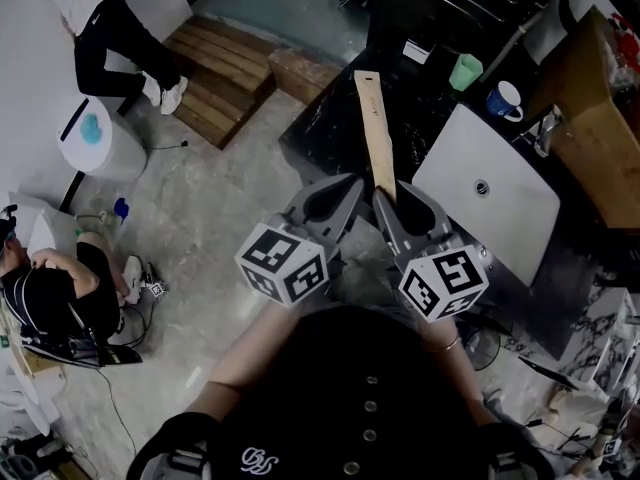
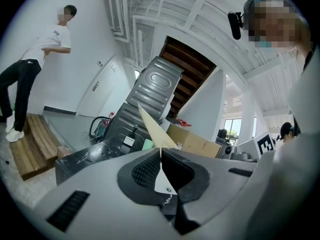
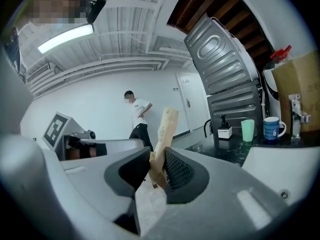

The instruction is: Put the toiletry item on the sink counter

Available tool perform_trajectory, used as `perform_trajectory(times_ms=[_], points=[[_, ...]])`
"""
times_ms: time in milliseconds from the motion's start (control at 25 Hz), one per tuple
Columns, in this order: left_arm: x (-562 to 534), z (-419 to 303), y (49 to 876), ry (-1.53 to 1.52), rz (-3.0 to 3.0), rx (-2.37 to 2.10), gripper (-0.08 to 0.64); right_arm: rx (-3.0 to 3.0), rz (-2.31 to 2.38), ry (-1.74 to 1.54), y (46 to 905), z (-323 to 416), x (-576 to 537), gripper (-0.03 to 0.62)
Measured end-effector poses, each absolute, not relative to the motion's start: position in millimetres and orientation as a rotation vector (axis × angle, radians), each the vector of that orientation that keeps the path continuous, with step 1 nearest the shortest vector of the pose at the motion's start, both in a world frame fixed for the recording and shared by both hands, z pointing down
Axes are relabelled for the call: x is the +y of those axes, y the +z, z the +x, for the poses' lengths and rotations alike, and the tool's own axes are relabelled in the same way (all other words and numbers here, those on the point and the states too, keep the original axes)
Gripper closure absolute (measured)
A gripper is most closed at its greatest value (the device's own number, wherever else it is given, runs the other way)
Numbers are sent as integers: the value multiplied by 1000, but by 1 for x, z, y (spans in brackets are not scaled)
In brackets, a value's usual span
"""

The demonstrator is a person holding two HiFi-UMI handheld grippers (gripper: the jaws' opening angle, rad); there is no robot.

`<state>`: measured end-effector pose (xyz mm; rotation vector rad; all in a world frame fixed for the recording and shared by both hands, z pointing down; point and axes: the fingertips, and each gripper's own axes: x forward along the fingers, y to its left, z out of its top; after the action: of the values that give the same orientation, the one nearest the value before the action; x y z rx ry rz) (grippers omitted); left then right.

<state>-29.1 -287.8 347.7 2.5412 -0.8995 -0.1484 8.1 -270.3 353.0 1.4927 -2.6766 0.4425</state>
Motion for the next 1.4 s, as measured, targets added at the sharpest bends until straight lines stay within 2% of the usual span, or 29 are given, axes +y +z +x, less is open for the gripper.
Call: perform_trajectory(times_ms=[600, 1400], points=[[-323, -26, 348, -154, 2489, -1034, 543, -2668, 1393, 457, 357, 26, -307, 505], [-345, -32, 397, -24, 2384, -1062, 543, -2585, 1314, 543, 399, 28, -331, 503]])
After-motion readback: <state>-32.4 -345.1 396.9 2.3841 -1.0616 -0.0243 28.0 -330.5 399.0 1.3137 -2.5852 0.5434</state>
